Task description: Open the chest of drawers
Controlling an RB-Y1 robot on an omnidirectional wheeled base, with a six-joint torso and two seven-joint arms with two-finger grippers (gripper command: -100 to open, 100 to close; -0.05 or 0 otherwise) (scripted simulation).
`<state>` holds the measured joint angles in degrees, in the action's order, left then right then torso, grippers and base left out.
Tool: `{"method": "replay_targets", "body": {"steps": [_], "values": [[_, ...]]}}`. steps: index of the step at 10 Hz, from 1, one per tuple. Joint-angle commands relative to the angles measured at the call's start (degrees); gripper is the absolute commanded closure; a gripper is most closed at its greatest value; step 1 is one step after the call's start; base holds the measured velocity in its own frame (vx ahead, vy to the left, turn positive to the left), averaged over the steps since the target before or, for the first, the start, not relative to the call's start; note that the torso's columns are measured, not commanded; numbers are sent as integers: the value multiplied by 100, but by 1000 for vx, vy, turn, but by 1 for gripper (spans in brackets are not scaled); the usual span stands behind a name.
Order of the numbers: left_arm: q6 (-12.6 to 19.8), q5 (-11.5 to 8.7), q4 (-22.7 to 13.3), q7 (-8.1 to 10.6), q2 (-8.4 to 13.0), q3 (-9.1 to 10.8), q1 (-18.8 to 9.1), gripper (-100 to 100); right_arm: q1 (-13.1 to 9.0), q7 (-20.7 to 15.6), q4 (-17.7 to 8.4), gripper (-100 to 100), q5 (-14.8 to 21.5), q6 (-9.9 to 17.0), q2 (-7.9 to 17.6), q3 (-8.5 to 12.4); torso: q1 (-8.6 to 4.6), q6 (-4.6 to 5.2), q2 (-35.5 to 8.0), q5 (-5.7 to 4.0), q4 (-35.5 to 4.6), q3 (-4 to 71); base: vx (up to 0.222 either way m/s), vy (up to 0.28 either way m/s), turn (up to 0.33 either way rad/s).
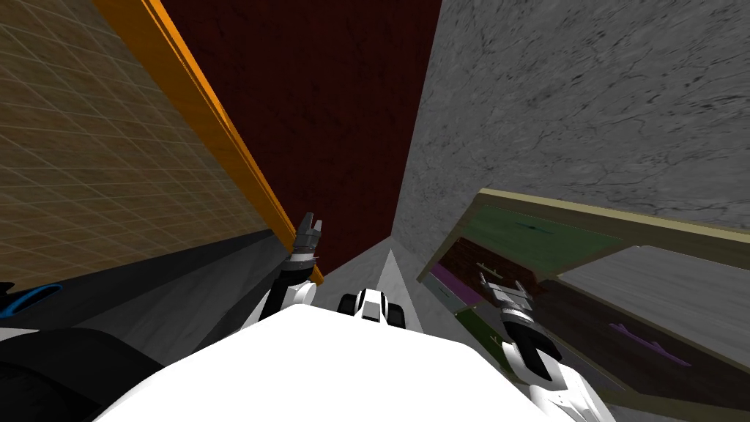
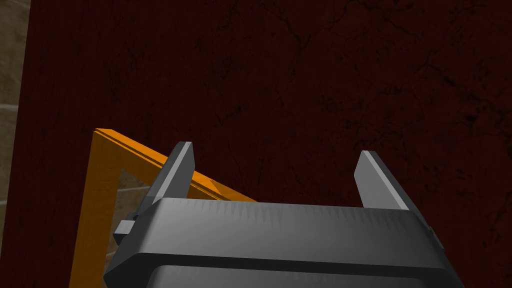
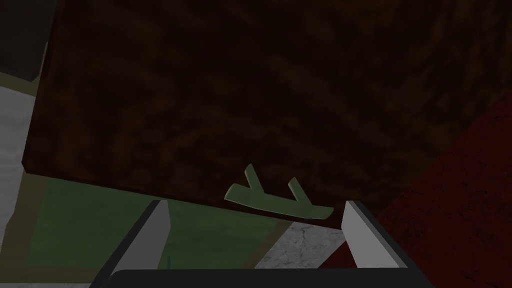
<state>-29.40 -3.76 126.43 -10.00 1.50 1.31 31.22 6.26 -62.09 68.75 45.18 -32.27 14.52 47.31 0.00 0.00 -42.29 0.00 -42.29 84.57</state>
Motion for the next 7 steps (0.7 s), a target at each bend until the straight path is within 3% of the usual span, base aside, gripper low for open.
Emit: {"method": "replay_targets", "body": {"steps": [1,2,7], "values": [[0,0,0,0,0,0,0,0,-2,-8,-3,-100,-1,-25,-9,8,0,-1,-2,0,-1,-1,0,0,0],[0,0,0,0,0,0,0,0,-2,-7,-3,100,-1,-23,-8,7,1,0,-3,0,-1,-2,0,0,0],[0,0,0,0,-2,-2,-3,0,59,125,66,100,6,19,75,-58,7,0,-14,3,-4,-9,-106,120,-8]]}}
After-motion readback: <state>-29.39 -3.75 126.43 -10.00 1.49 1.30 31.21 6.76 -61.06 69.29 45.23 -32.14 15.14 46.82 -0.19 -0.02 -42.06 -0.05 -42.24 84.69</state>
